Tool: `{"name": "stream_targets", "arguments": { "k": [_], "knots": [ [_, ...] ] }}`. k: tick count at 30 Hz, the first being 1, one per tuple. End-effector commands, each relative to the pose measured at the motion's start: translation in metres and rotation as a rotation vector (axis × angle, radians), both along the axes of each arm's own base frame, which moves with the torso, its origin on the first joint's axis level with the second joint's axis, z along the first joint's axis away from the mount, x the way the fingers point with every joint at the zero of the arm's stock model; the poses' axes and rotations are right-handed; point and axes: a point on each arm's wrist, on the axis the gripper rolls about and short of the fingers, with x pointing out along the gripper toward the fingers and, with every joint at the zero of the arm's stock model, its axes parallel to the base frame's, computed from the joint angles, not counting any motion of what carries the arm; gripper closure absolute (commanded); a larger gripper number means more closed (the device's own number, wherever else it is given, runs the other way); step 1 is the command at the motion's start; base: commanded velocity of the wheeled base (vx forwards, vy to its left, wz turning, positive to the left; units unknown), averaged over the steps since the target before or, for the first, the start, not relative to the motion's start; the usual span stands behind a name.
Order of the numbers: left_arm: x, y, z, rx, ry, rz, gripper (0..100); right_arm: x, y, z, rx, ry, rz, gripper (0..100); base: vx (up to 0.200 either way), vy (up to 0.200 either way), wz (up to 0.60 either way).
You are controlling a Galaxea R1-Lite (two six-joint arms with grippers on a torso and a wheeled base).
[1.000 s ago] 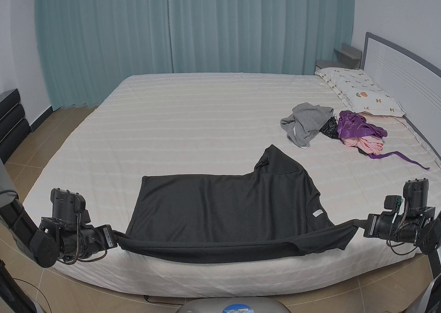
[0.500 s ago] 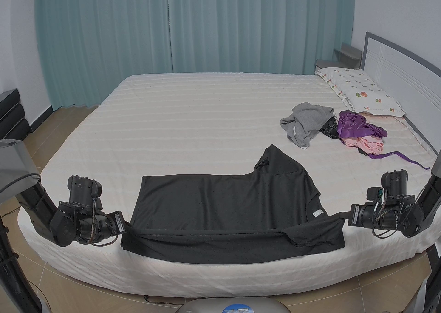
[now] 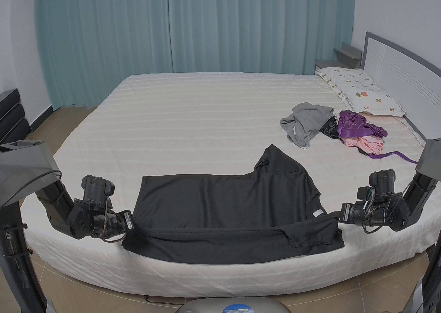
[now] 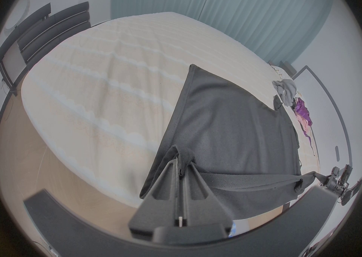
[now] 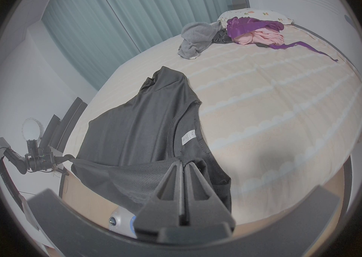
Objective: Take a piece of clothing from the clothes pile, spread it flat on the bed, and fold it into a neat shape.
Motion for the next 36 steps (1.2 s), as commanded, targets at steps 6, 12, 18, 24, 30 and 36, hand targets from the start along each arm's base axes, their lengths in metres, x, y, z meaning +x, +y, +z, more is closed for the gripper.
{"name": "stream_targets", "arguments": {
  "k": [6,12,18,24,30,36],
  "knots": [
    [0.017,-0.002,-0.023,-0.027,0.033,0.038,100,0.017,0.001,-0.024,-0.005,0.037,-0.001,100,0.000,0.000,0.00],
    [0.022,-0.004,-0.031,-0.029,0.042,0.035,0,0.024,0.006,-0.031,-0.004,0.042,0.013,100,0.000,0.000,0.00],
    [0.022,-0.004,-0.027,-0.068,0.033,0.075,0,0.025,0.011,-0.020,0.028,0.011,-0.003,0,0.000,0.000,0.00],
    [0.015,-0.003,-0.011,-0.153,0.015,0.096,0,0.014,0.014,0.003,0.118,-0.004,-0.072,0,0.000,0.000,0.00],
    [-0.008,0.003,0.010,-0.215,0.011,0.117,0,-0.020,0.029,0.021,0.246,0.051,-0.140,0,0.000,0.000,0.00],
    [-0.011,0.002,0.015,-0.290,0.006,0.198,0,-0.039,0.043,0.020,0.289,0.092,-0.130,0,0.000,0.000,0.00]
  ]
}}
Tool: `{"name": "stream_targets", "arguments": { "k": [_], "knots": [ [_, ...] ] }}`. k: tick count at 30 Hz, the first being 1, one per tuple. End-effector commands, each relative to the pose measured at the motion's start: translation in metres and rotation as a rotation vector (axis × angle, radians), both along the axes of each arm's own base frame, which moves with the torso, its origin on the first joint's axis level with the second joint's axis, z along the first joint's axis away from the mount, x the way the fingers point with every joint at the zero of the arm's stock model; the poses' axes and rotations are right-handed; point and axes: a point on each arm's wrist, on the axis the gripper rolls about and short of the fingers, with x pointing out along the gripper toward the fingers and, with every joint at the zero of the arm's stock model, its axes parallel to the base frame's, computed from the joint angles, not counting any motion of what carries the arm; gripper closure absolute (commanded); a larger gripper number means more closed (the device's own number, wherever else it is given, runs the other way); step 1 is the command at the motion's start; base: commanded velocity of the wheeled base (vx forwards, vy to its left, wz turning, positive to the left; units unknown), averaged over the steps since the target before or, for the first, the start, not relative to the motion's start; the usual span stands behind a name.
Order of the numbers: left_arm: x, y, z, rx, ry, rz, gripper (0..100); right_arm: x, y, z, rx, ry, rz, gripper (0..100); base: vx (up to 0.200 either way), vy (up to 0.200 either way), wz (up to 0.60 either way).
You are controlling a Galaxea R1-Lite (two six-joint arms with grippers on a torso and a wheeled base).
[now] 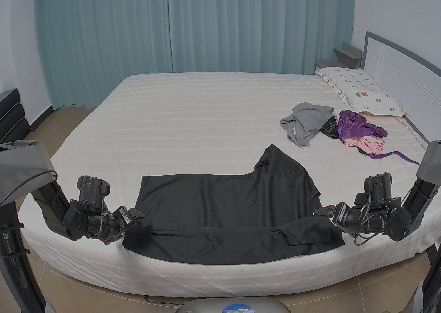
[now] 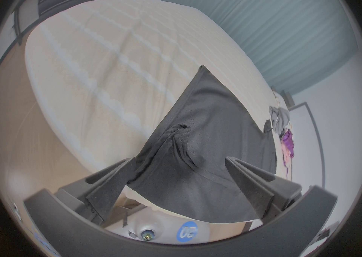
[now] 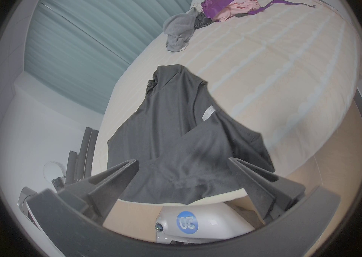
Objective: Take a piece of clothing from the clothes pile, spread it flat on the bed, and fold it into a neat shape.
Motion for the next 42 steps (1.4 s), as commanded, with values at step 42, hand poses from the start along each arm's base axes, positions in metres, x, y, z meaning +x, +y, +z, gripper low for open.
{"name": "stream_targets", "arguments": {
  "k": [42],
  "knots": [
    [0.018,-0.014,-0.016,-0.014,-0.098,0.018,0,-0.039,0.015,0.004,-0.013,-0.042,0.041,0,0.000,0.000,0.00]
  ]
}}
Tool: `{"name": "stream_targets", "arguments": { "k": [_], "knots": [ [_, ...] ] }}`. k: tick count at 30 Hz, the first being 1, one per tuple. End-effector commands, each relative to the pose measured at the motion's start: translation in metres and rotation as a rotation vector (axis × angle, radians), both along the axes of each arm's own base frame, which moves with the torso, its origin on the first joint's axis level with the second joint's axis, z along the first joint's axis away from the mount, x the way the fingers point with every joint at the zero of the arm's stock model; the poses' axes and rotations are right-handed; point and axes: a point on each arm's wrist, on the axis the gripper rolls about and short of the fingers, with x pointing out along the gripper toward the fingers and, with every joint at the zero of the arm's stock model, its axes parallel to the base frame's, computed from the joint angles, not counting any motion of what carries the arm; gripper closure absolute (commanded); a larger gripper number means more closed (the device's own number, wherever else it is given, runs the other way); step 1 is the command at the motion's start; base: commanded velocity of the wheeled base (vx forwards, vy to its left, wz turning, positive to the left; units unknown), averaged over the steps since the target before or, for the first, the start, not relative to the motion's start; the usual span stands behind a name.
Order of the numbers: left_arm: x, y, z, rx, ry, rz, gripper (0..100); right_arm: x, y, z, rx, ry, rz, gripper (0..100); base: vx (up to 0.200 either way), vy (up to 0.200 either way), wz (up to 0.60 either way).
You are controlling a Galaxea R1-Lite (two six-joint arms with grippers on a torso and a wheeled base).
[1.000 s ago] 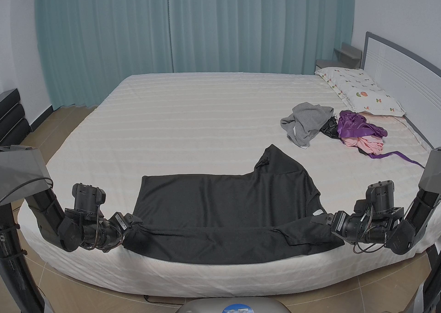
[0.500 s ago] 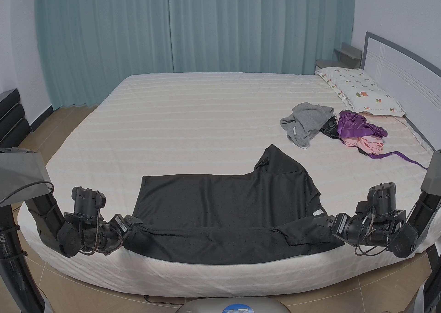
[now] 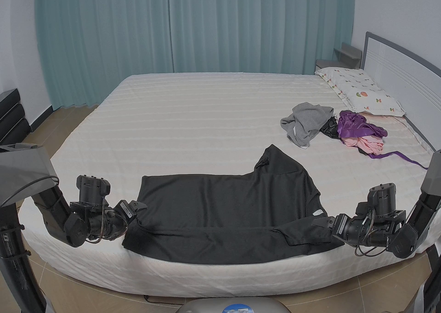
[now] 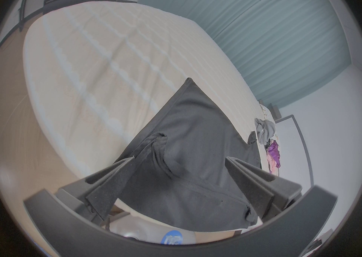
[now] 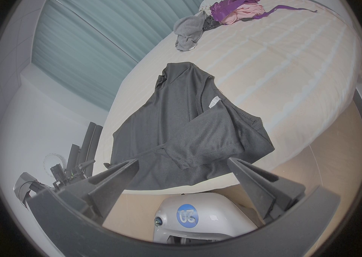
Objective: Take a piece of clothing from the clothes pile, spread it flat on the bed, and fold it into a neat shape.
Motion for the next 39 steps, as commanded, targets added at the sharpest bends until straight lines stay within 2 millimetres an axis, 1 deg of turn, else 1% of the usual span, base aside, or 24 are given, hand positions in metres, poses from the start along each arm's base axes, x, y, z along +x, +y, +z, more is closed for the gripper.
{"name": "stream_targets", "arguments": {
  "k": [1,2,3,6,8,9,11,15,19,24,27,28,29,31,33,37,39],
  "knots": [
    [0.024,-0.005,-0.030,0.088,0.032,-0.033,0,0.000,0.000,-0.002,-0.001,0.008,0.001,0,0.000,0.000,0.00],
    [0.026,-0.006,-0.035,0.113,0.039,-0.030,0,0.001,0.000,-0.003,-0.002,0.012,-0.001,0,0.000,0.000,0.00],
    [0.027,-0.006,-0.037,0.125,0.038,-0.023,0,0.001,0.000,-0.004,-0.003,0.014,-0.003,0,0.000,0.000,0.00],
    [0.031,-0.008,-0.037,0.138,0.030,-0.019,0,0.002,-0.001,-0.006,-0.003,0.019,-0.005,0,0.000,0.000,0.00],
    [0.037,-0.008,-0.038,0.141,0.022,-0.014,0,0.003,-0.002,-0.009,-0.006,0.030,-0.012,0,0.000,0.000,0.00],
    [0.041,-0.008,-0.037,0.143,0.021,-0.009,100,0.004,-0.003,-0.011,-0.007,0.033,-0.013,0,0.000,0.000,0.00],
    [0.045,-0.006,-0.035,0.149,0.025,0.002,100,0.005,-0.003,-0.014,-0.009,0.031,-0.016,0,0.000,0.000,0.00],
    [0.045,-0.002,-0.034,0.159,0.035,0.020,100,0.008,-0.004,-0.017,-0.009,-0.001,-0.023,0,0.000,0.000,0.00],
    [0.046,0.002,-0.032,0.157,0.027,0.037,100,0.012,-0.006,-0.016,-0.015,-0.023,-0.045,0,0.000,0.000,0.00],
    [0.050,0.014,-0.027,0.147,0.010,0.080,100,0.019,-0.005,-0.013,-0.017,-0.052,-0.041,0,0.000,0.000,0.00],
    [0.055,0.017,-0.025,0.114,0.002,0.120,100,0.034,-0.011,-0.017,-0.066,-0.084,-0.023,0,0.000,0.000,0.00],
    [0.055,0.017,-0.025,0.113,0.002,0.123,100,0.035,-0.012,-0.017,-0.068,-0.085,-0.020,0,0.000,0.000,0.00],
    [0.056,0.016,-0.026,0.105,0.003,0.125,100,0.043,-0.016,-0.027,-0.119,-0.087,0.005,0,0.000,0.000,0.00],
    [0.056,0.015,-0.026,0.105,0.002,0.120,100,0.050,-0.023,-0.040,-0.179,-0.084,0.036,0,0.000,0.000,0.00],
    [0.056,0.014,-0.025,0.105,0.000,0.117,100,0.057,-0.027,-0.045,-0.202,-0.093,0.057,0,0.000,0.000,0.00],
    [0.055,0.013,-0.025,0.105,0.001,0.115,100,0.067,-0.027,-0.046,-0.173,-0.103,0.102,0,0.000,0.000,0.00],
    [0.054,0.012,-0.026,0.105,0.006,0.112,100,0.076,-0.032,-0.046,-0.172,-0.086,0.121,0,0.000,0.000,0.00]
  ]
}}
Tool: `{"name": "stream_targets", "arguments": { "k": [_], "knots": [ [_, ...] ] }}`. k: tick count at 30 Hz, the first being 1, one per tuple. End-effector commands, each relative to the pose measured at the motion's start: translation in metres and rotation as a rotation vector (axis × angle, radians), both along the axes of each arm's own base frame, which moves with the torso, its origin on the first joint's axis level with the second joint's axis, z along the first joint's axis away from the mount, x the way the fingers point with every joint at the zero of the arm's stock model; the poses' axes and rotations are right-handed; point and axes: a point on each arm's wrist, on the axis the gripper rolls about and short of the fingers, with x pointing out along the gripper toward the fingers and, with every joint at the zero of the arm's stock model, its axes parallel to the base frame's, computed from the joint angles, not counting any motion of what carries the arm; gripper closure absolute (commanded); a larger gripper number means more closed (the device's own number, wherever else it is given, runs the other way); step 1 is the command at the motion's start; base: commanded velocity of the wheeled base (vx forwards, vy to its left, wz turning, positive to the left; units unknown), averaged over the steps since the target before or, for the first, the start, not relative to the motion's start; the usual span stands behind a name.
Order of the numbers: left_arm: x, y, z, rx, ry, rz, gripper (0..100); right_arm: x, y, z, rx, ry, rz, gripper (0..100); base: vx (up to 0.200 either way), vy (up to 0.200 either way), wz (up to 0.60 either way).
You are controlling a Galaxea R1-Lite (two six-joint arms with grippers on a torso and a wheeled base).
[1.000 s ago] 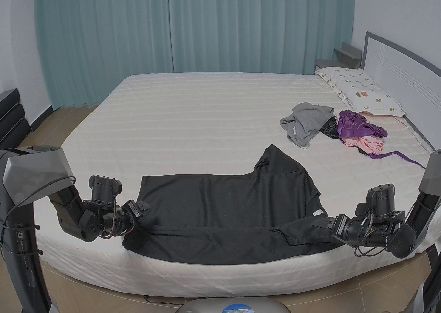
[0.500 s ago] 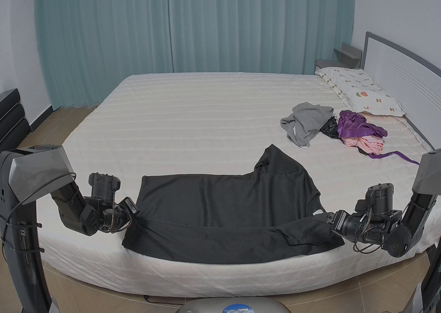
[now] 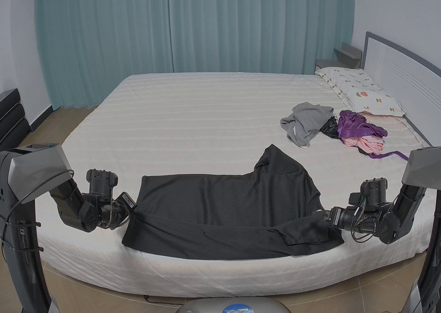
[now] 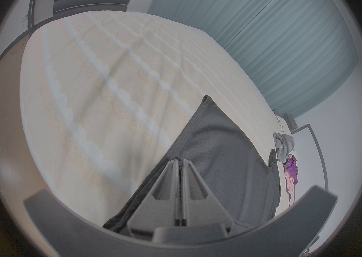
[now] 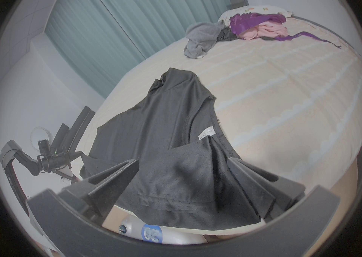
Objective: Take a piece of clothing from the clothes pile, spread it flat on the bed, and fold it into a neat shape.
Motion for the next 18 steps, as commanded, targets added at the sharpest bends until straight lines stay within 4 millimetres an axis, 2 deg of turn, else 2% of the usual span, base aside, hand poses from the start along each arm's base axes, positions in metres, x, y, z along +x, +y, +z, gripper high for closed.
{"name": "stream_targets", "arguments": {
  "k": [1,3,9,18],
  "knots": [
    [-0.001,-0.002,0.000,-0.001,0.003,-0.005,100,0.017,-0.009,-0.011,-0.003,0.031,0.015,0,0.000,0.000,0.00],
    [-0.003,-0.003,0.000,-0.003,0.007,-0.008,100,0.028,-0.016,-0.009,-0.003,0.021,0.036,0,0.000,0.000,0.00],
    [-0.003,-0.004,0.000,-0.004,0.007,-0.010,100,0.043,-0.016,-0.014,0.030,0.046,0.113,0,0.000,0.000,0.00],
    [-0.005,-0.004,0.000,-0.003,0.011,-0.011,100,0.060,-0.010,-0.036,0.001,0.040,0.157,0,0.000,0.000,0.00]
  ]
}}
